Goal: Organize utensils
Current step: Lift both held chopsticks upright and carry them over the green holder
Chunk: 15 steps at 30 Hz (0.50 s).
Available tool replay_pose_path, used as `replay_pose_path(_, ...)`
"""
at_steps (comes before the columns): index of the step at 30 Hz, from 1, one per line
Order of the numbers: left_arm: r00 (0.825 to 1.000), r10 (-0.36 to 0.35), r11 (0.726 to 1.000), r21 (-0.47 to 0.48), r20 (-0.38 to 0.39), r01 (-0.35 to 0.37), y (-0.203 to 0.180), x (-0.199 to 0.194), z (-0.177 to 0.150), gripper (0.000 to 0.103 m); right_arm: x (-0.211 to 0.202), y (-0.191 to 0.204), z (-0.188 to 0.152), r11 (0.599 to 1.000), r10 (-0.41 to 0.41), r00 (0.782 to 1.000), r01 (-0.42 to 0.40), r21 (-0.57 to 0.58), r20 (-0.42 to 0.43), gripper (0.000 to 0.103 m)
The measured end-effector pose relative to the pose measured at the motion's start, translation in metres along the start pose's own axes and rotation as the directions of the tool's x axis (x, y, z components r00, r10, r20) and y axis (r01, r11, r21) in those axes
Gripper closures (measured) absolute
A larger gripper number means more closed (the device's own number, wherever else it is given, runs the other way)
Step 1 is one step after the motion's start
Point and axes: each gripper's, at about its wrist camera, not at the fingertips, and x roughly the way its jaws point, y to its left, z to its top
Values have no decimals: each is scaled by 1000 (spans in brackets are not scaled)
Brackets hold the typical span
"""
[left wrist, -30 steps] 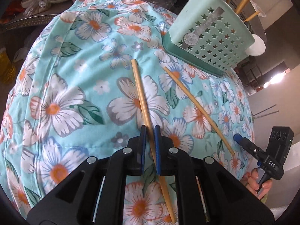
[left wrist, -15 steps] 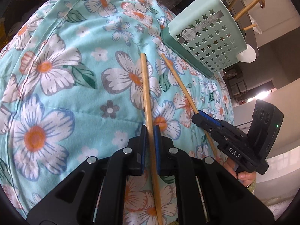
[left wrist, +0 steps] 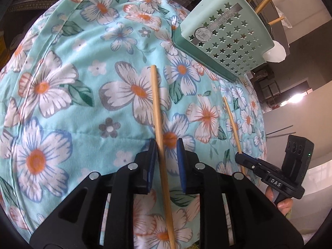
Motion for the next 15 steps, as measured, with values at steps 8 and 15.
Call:
replay_pose_path(8, 994, 105, 992, 65, 42, -107, -9, 11, 27, 90, 27, 13, 37, 996, -44, 999, 46, -75, 27, 91)
replay_pose_path(15, 986, 150, 984, 89, 71, -156, -12, 21, 46, 95, 39, 22, 52, 991, -74, 996, 79, -109, 51, 93)
